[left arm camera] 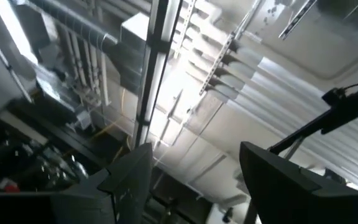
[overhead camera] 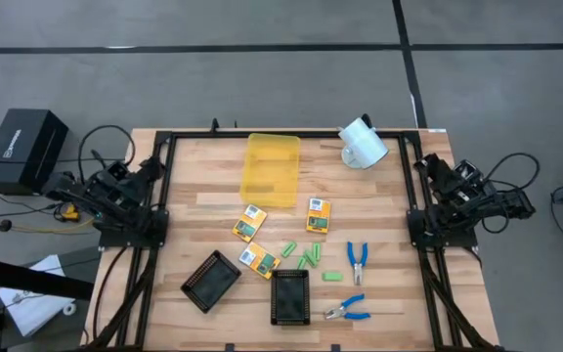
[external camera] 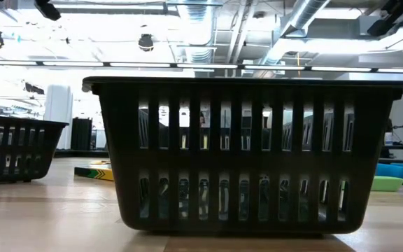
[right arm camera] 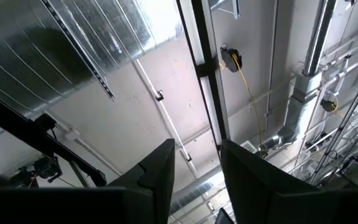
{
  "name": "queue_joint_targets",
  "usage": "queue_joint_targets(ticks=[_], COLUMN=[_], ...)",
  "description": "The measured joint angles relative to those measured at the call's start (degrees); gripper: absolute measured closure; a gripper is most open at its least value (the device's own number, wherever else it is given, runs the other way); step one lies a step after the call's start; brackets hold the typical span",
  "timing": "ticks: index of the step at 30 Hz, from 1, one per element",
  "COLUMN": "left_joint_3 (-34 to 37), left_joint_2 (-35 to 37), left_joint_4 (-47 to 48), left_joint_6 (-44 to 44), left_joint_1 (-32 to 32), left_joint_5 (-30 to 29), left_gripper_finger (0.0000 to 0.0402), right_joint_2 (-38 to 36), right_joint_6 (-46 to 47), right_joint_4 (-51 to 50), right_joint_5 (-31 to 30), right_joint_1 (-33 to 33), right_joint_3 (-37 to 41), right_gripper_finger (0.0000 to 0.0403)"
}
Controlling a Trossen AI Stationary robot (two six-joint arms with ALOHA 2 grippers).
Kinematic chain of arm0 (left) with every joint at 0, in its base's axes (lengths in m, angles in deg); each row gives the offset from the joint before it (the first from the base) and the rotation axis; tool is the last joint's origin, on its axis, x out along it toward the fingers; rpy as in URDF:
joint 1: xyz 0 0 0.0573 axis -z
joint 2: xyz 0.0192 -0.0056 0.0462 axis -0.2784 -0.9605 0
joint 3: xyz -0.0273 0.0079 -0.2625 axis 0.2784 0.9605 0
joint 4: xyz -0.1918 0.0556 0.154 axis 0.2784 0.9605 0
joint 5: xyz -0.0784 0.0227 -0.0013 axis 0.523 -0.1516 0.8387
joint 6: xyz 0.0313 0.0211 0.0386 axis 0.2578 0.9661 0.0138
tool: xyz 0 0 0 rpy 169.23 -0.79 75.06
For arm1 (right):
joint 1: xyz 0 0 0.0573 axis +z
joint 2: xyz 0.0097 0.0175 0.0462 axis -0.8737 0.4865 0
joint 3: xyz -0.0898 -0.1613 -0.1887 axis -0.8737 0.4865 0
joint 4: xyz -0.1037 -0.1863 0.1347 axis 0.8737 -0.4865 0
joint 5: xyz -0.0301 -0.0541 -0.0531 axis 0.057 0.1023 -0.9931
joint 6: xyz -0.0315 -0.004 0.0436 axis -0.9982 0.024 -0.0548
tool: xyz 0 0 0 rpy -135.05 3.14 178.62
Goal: Pick & Place School Supplies
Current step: Put the blue puncher into the right black bin
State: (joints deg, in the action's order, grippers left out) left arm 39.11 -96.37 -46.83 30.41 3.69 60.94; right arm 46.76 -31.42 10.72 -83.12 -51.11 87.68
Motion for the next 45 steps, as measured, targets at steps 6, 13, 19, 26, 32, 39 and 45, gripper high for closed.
queue_joint_targets(ticks=[6,13,19,26,32,39,45], left_joint_3=[-0.87,-16.61,-38.06,-56.02,-59.69,-59.69,-59.21], left_joint_2=[-8.09,-28.63,-41.98,-49.67,-53.53,-57.35,-61.74], left_joint_4=[0.61,0.72,18.04,70.92,83.24,96.16,97.0], left_joint_6=[-8.68,-9.05,-4.23,-9.61,-7.09,-5.52,-3.28], left_joint_1=[0.0,-1.82,-7.76,-16.34,-19.45,-20.32,-19.78], left_joint_5=[-1.58,2.79,15.98,15.63,17.04,13.96,13.98], left_gripper_finger=[0.0165,0.0165,0.0165,0.0165,0.0165,0.0165,0.0165], right_joint_2=[0.39,12.67,28.52,39.8,46.08,51.46,56.52], right_joint_6=[4.06,-2.83,-24.69,-15.64,1.84,23.54,32.66], right_joint_4=[-5.21,-18.76,-28.8,-76.46,-112.67,-140.06,-143.18], right_joint_5=[-0.04,-1.47,1.25,-9.54,-18.09,-13.3,-6.05], right_joint_1=[-0.11,-0.12,-0.11,-0.12,-0.13,1.52,5.4], right_joint_3=[-2.62,-19.55,-40.12,-63.04,-77.26,-78.78,-70.79], right_gripper_finger=[0.028,0.028,0.028,0.028,0.028,0.028,0.028])
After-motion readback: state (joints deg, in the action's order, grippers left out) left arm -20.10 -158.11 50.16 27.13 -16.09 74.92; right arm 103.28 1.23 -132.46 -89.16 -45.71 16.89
